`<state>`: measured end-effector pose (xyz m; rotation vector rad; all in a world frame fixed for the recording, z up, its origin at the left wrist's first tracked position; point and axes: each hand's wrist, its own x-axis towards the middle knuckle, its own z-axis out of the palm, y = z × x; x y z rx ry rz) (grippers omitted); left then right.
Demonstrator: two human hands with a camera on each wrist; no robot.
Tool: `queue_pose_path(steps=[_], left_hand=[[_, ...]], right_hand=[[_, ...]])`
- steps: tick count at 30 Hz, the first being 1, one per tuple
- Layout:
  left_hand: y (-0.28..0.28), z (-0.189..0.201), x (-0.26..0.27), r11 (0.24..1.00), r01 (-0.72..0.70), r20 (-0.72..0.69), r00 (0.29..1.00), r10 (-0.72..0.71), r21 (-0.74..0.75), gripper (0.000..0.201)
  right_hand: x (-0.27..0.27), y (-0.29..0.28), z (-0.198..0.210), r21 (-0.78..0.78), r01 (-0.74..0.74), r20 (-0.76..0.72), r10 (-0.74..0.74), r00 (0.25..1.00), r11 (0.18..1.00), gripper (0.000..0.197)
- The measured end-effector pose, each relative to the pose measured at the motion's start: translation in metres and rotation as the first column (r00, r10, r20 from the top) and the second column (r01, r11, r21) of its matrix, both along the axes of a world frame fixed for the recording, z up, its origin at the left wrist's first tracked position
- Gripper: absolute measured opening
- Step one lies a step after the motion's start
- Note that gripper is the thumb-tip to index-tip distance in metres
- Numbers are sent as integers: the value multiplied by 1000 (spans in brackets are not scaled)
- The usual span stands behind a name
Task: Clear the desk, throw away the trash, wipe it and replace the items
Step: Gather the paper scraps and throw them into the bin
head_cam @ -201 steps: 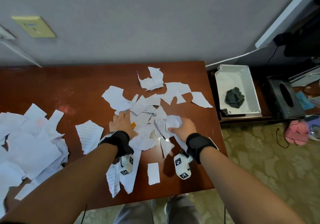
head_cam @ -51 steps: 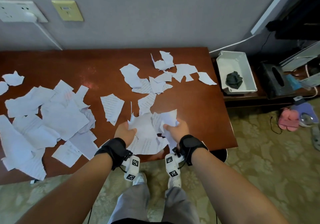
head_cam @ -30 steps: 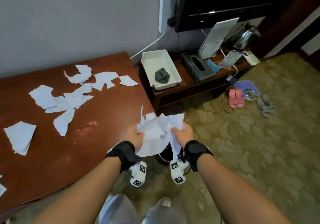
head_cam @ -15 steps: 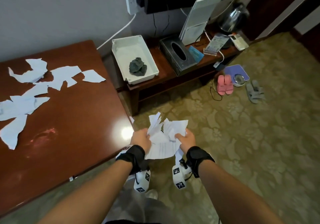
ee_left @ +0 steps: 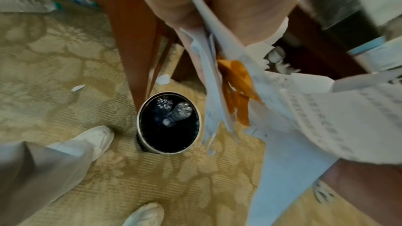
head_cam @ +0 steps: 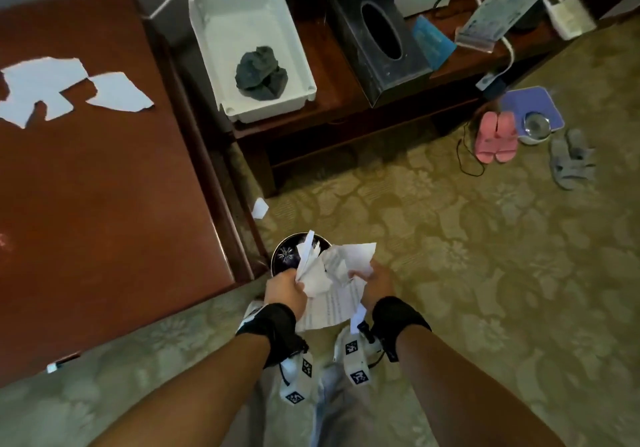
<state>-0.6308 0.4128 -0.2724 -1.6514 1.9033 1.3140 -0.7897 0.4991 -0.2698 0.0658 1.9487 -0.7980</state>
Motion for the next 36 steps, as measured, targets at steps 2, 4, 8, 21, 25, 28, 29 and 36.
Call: queue_pose_path(steps=[2,4,8,21,25,28,29,36], left_hand=[[4,-35,-3,1000,-19,35,999,20,-21,14],[10,-72,-3,998,-43,76,996,45,-39,12],[19,-146,-3,995,-98,122,987,102,-37,12],[15,-338,2,976,-207,130,968,215,-72,6],[15,-357,3,966,-259,123,959,257,2,38],[15,-358,7,928,-370,79,928,365,53,60],[15,-357,8,914,-399,63,916,395,68,64],[13,-346,12,861,-497,-42,863,503,111,76]], right_hand=[[-6,-1,-34,10,-54,32,53,998,999,38],[-7,0,-68,26,-113,58,112,992,993,50],[-9,5,-139,54,-211,84,207,975,976,51],[18,-12,-329,41,-276,165,266,950,960,22],[25,-16,-355,83,-253,165,237,958,964,32],[24,-17,-356,77,-219,136,207,969,973,31],[24,-16,-355,77,-183,134,171,976,980,28],[26,-9,-336,-26,-49,-155,45,987,998,32]])
